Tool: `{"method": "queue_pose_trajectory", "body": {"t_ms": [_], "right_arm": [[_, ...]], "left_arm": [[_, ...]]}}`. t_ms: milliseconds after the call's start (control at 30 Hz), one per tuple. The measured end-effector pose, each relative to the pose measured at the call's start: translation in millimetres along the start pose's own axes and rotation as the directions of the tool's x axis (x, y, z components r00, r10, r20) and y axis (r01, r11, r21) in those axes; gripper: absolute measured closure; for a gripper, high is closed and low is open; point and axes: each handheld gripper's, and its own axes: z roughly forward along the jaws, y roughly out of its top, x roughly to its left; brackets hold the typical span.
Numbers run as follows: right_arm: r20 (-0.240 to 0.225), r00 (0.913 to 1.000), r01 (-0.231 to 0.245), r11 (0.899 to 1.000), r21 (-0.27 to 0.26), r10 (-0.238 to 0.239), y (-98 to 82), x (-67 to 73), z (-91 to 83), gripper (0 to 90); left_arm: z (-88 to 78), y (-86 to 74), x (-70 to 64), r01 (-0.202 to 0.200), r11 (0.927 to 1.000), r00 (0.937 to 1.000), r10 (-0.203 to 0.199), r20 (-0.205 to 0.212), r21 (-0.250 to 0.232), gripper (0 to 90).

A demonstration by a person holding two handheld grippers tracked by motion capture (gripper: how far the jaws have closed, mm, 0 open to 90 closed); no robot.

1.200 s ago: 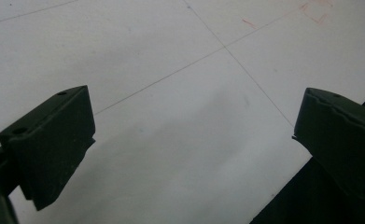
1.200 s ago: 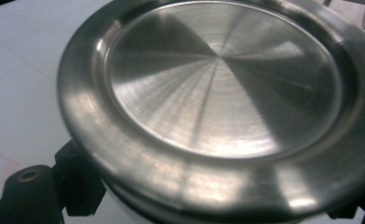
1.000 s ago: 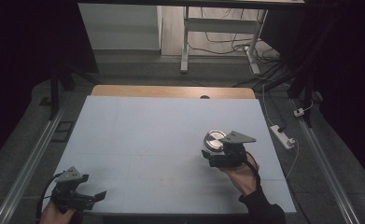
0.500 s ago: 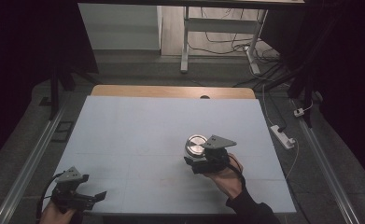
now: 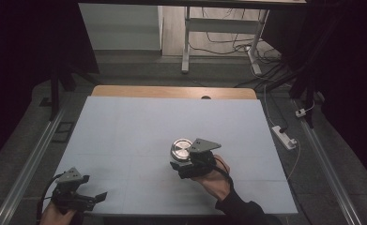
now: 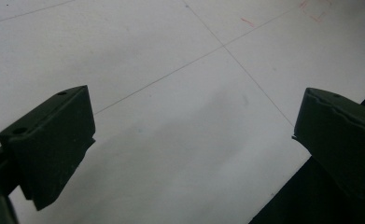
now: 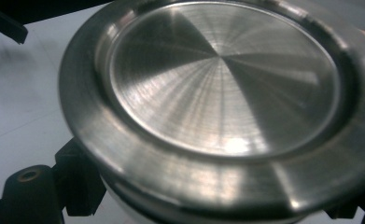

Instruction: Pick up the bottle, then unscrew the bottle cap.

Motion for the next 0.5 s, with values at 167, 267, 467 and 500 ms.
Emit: {"method": "queue_pose_trajectory", "body": {"t_ms": [167,267,467,500], "right_arm": [[-0.017,0.9997,0.019,1.0,0.001,-0.019,2.5,7.5,5.3,14.8],[-0.031,0.9986,0.043,0.999,0.005,-0.043,4.0,14.4,8.7,14.8],[-0.037,0.998,0.051,0.999,0.006,-0.051,4.7,16.6,8.5,14.8],[-0.037,0.9981,0.05,0.999,0.005,-0.05,4.7,16.4,8.2,14.8]], "left_arm": [[0.1,0.0,-0.1,-0.001,1.0,1.0,0.001,0.001,0.001,0.0],[-0.2,-0.2,-0.6,0.001,1.0,1.0,-0.001,-0.007,-0.003,0.0],[-1.7,0.1,0.3,0.014,0.9996,0.9999,-0.014,0.005,-0.024,0.0],[-1.7,0.1,0.3,0.014,0.9996,0.9999,-0.014,0.005,-0.024,0.0]]}}
